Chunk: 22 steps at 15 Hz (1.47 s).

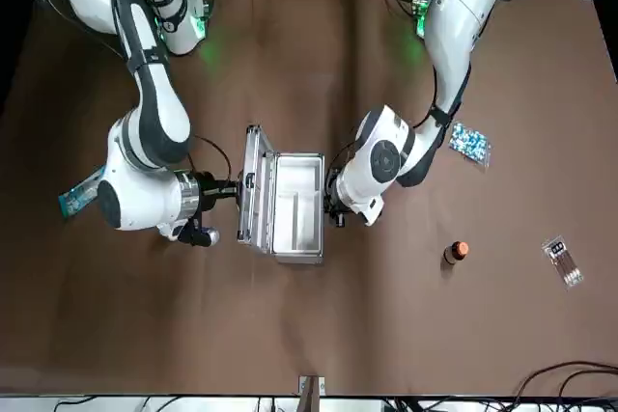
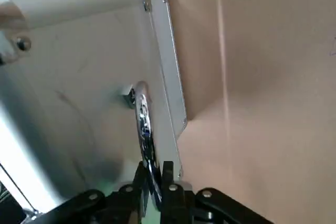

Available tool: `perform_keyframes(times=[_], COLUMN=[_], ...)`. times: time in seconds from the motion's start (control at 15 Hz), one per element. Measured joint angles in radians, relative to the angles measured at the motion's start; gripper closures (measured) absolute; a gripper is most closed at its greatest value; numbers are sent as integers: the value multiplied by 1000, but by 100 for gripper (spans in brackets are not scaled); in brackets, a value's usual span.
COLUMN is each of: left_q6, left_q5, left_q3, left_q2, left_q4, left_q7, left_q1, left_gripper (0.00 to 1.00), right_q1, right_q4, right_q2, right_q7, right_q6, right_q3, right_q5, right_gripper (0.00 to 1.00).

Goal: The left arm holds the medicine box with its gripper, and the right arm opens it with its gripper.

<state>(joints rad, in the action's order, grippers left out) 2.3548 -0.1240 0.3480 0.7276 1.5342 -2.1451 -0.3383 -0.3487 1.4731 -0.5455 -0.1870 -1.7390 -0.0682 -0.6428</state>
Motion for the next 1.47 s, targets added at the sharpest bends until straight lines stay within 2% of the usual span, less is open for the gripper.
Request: perform_keyframes(times=[0.07,0.13,0.27,0.53,0.6,0.67,1.13,1.47], left_q6=[0,1,1,1,1,1,1,1], left_q5=[0,0,0,0,0,0,0,0], left_q3=[0,0,0,0,0,0,0,0], left_q2=[0,0,0,0,0,0,0,-1], left_q4=[0,0,1,1,1,1,1,1], left_q7=[0,-1,-2,-2,-2,-2,-4,-4], left_q1=[0,0,0,0,0,0,0,0], left_gripper=[70,70,70,70,70,70,70,70], right_q1=[0,0,1,10,15,21,109,231], right_q4=[1,3,3,3,0,-3,-32,-148], right_q2=[0,-6,-31,-42,-42,-42,-42,-40], right_q7=[-3,-19,-25,-26,-28,-28,7,87], right_q6=[-1,-38,-98,-83,-86,-85,37,248], right_q3=[0,0,-2,-5,-6,-6,-7,-11], right_q5=[0,0,0,0,0,0,0,3], right_gripper=[86,81,61,22,7,2,2,2])
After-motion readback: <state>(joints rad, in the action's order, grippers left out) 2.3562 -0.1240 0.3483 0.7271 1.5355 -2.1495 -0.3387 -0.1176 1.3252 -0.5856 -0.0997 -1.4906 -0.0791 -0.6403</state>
